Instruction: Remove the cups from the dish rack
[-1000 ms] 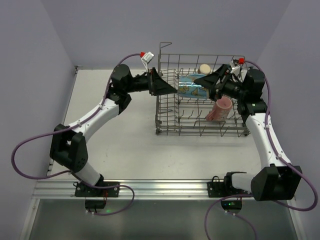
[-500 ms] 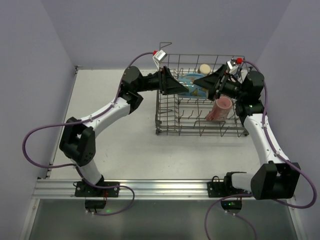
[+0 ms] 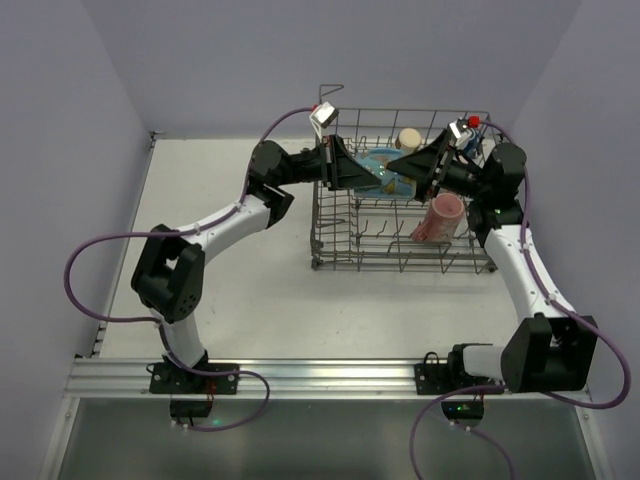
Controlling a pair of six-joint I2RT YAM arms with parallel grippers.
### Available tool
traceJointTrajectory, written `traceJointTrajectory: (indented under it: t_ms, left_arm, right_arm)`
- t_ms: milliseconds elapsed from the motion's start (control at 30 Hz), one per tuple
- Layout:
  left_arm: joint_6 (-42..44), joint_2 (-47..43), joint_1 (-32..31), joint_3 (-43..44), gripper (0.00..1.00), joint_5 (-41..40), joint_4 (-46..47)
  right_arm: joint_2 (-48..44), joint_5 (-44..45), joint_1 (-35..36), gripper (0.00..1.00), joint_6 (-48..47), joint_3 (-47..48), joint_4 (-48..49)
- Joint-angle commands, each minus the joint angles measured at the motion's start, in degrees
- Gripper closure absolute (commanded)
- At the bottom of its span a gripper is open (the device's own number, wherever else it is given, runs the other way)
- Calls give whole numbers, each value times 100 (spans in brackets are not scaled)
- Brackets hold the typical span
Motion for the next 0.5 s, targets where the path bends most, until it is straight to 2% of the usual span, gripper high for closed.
traceJointTrajectory:
  t_ms: [0, 33, 100, 133, 200, 367, 467]
  left_arm:
    - [-439, -45, -6, 61, 100, 149, 820]
    - [-457, -71, 20, 43, 100, 167, 872]
    - [-457, -133, 90, 8, 100, 167, 917]
    - [-474, -159, 126, -18, 100, 150, 926]
    - [-605, -238, 222, -115, 100, 132, 1031]
    - [-782, -440, 565, -195, 100, 123, 1295]
    - [-765, -572, 741, -151, 100, 149, 1225]
  right_arm:
    - [-98, -40, -22, 87, -254, 395, 133]
    - [-98, -23, -22, 67, -307, 431, 80]
    - [-125, 82, -40, 45, -631, 527, -384]
    - [-142, 248, -40, 21, -755, 623, -569]
    - [-230, 425, -75, 2, -1001, 668, -1000]
    - [-362, 680, -311, 1, -1046, 537, -1115]
    - [-485, 961, -356, 1, -1300, 589, -1589]
